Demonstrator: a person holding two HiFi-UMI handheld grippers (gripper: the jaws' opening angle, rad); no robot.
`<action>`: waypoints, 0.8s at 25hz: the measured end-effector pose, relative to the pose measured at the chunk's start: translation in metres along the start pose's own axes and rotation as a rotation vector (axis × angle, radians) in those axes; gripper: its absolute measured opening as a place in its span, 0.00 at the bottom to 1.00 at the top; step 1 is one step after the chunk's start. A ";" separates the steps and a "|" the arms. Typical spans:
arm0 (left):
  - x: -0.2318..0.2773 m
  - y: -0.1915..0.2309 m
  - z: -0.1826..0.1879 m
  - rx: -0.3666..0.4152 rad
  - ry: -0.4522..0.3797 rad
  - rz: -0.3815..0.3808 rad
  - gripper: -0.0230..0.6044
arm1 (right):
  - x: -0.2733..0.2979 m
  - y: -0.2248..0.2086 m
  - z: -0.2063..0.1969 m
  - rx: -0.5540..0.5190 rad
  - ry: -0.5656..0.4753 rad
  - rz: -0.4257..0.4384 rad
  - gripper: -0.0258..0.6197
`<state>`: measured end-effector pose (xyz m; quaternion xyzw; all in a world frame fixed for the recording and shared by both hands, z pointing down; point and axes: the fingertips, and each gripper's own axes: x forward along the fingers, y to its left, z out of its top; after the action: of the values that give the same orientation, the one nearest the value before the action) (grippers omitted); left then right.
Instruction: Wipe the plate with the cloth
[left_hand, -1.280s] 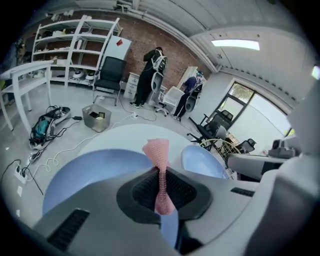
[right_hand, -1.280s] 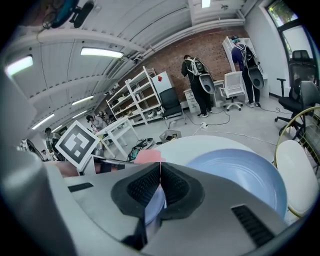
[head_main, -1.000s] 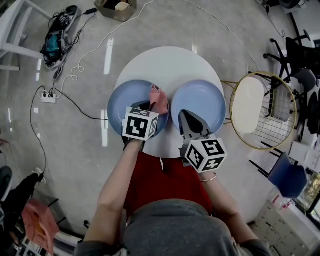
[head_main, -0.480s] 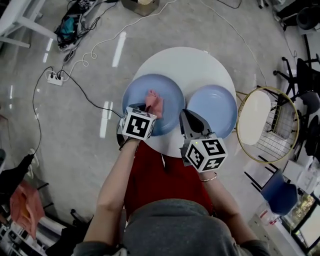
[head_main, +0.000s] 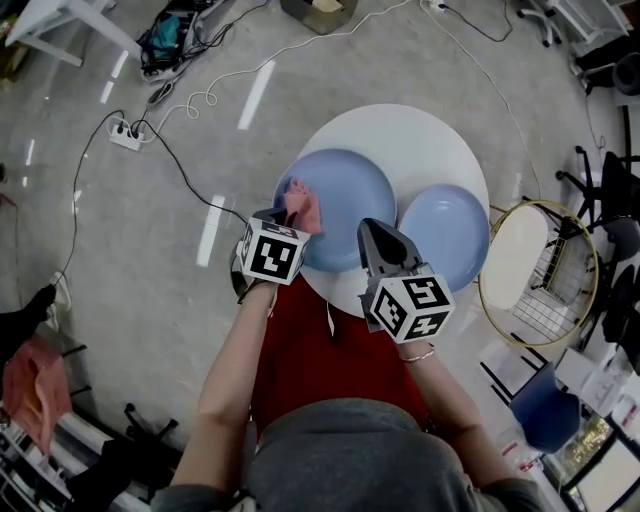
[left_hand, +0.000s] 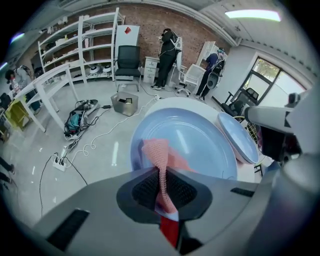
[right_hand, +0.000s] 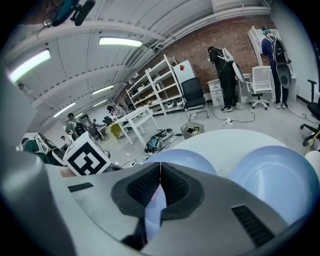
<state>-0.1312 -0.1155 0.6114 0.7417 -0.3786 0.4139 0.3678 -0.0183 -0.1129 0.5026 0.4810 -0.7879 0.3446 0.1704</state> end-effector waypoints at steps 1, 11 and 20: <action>-0.002 0.002 0.000 -0.007 -0.005 0.005 0.09 | 0.001 0.002 0.000 -0.003 0.003 0.003 0.09; -0.024 0.028 0.004 -0.052 -0.093 0.071 0.09 | 0.011 0.018 -0.007 -0.034 0.033 0.027 0.09; -0.069 0.028 0.035 -0.094 -0.309 0.070 0.09 | 0.003 0.002 -0.009 -0.027 0.039 0.003 0.09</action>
<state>-0.1690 -0.1404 0.5428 0.7648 -0.4754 0.2892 0.3248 -0.0218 -0.1077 0.5104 0.4708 -0.7898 0.3434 0.1915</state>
